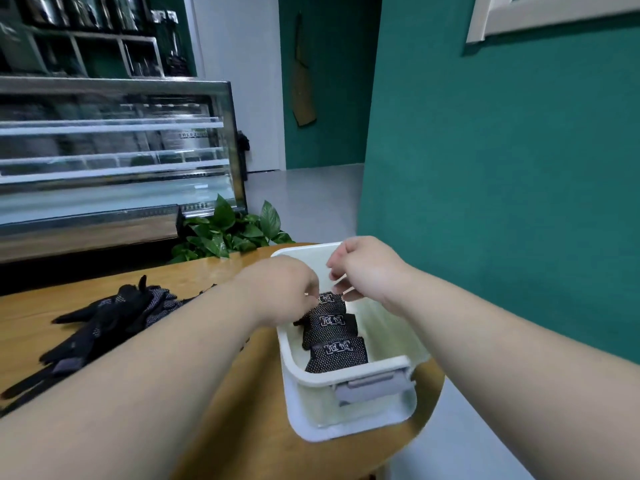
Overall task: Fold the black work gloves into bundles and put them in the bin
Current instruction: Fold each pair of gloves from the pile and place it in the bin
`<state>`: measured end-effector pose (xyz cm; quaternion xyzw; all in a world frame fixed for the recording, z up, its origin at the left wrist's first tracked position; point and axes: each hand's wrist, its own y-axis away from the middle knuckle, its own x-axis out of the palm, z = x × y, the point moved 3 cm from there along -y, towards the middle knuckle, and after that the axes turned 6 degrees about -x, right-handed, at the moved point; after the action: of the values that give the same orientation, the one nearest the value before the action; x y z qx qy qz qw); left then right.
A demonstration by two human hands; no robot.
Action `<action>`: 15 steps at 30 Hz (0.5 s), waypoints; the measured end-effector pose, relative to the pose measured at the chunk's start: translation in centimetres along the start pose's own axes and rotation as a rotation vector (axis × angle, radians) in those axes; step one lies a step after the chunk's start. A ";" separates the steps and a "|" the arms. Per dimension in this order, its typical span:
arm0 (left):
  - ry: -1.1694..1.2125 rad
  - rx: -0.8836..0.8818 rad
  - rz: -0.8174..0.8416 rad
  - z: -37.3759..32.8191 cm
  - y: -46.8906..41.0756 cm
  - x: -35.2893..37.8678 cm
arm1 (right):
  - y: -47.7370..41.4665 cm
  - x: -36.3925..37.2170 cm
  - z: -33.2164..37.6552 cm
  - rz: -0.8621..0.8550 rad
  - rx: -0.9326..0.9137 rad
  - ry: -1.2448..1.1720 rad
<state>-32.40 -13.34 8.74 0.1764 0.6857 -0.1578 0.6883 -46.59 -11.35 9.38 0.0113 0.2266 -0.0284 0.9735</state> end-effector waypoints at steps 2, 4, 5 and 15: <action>0.060 -0.019 -0.102 1.2 2.7 -0.5 | 1.5 0.8 1.4 -0.033 -0.090 0.030; 0.075 -0.035 -0.174 2.7 5.5 -0.3 | 3.3 2.1 2.6 -0.078 -0.196 0.045; 0.074 -0.055 -0.202 3.7 7.3 -0.1 | 4.5 3.2 3.5 -0.088 -0.263 0.080; 0.292 -0.399 -0.351 12.5 23.3 5.0 | 12.4 17.7 6.0 0.139 -0.535 0.225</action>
<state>-10.58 1.77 4.33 -0.0630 0.8149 -0.1095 0.5657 -27.38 -0.04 7.05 -0.2273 0.3312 0.1004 0.9103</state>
